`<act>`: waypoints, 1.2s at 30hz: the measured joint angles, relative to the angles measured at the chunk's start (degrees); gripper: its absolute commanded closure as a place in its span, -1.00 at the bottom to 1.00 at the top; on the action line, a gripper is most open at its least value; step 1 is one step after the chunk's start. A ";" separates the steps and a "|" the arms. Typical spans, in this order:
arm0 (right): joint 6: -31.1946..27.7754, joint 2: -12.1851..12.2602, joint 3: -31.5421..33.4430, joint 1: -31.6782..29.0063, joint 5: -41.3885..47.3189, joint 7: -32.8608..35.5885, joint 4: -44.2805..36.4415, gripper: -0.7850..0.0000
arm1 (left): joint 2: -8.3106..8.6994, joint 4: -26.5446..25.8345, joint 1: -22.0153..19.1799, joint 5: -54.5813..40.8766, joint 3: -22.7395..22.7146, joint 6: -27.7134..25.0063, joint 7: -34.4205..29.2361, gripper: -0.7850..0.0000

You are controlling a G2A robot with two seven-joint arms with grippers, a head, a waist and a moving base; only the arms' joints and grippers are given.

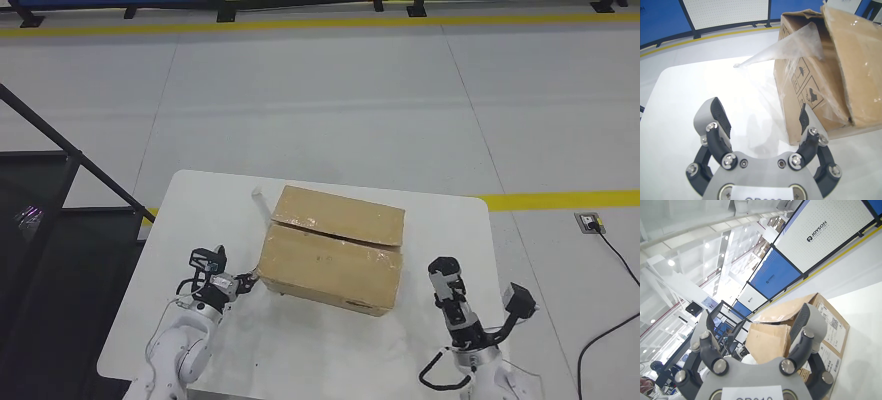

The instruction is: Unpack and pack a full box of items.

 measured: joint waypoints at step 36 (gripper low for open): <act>-5.92 -0.47 -0.31 1.97 5.94 3.97 1.77 -1.00 | 1.29 -3.13 2.88 9.46 -5.12 6.34 -0.86 -1.00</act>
